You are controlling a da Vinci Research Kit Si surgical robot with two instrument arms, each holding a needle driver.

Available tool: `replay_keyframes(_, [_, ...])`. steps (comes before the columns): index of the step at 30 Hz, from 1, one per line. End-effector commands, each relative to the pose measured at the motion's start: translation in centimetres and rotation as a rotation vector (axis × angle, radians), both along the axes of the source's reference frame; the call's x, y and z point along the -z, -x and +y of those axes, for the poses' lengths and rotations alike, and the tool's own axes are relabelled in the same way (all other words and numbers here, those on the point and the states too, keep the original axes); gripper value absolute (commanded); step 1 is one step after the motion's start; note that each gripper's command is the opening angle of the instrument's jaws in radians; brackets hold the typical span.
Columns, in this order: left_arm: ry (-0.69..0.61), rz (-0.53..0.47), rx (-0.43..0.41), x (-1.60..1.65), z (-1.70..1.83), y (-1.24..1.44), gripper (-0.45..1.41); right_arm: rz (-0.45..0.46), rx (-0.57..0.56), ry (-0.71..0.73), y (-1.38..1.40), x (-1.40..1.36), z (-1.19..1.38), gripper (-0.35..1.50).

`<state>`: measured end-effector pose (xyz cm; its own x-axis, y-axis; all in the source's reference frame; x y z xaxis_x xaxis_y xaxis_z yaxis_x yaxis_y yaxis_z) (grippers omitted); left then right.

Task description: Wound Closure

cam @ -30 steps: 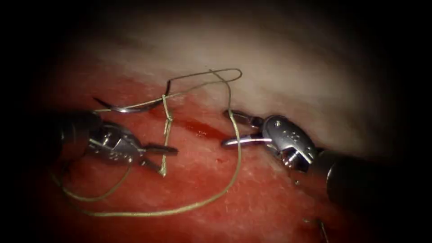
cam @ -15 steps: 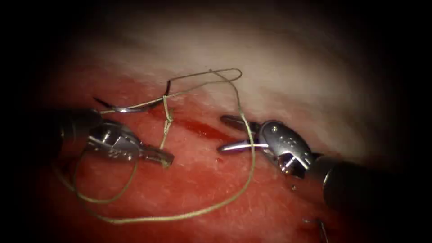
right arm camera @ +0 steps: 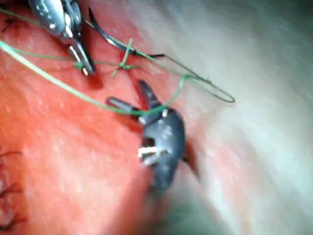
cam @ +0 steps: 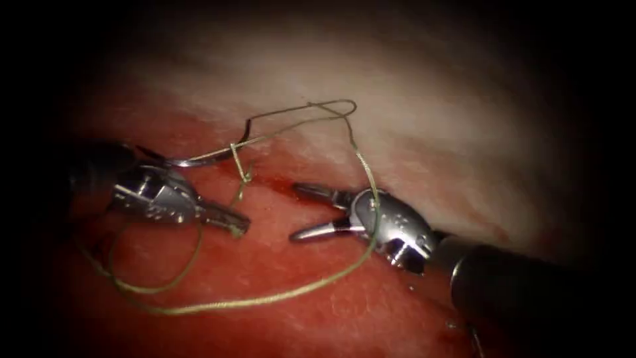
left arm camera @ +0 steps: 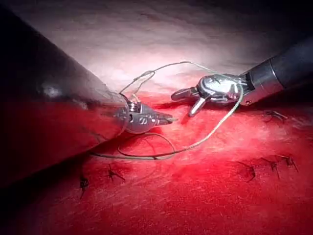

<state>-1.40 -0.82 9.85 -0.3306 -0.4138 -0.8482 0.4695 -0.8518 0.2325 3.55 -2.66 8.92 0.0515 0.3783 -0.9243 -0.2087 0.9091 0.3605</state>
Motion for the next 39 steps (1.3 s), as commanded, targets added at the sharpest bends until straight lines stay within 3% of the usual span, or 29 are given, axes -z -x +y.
replay_keyframes(1, [0.0,-0.004,0.002,-0.05,0.01,0.04,-0.45,-0.001,0.016,0.06,-0.22,-0.02,0.02,1.28])
replay_keyframes(7, [-0.003,-0.009,0.002,-0.01,0.01,0.0,-0.45,-0.019,0.072,0.257,-0.47,-0.02,0.05,1.28])
replay_keyframes(13, [-0.006,-0.014,-0.003,-0.02,0.02,-0.02,-0.45,-0.02,0.101,0.328,-0.53,-0.15,0.16,1.25])
replay_keyframes(17, [-0.012,-0.022,-0.008,-0.02,0.02,-0.01,-0.45,-0.072,0.157,0.41,-0.62,-0.22,0.17,1.23])
replay_keyframes(29, [-0.021,-0.036,-0.017,-0.04,0.04,-0.01,-0.45,-0.006,0.15,0.472,-0.96,-0.01,0.24,1.23])
replay_keyframes(39, [-0.039,-0.037,-0.013,-0.03,0.03,0.01,-0.45,-0.004,0.161,0.51,-1.06,-0.1,0.24,1.23])
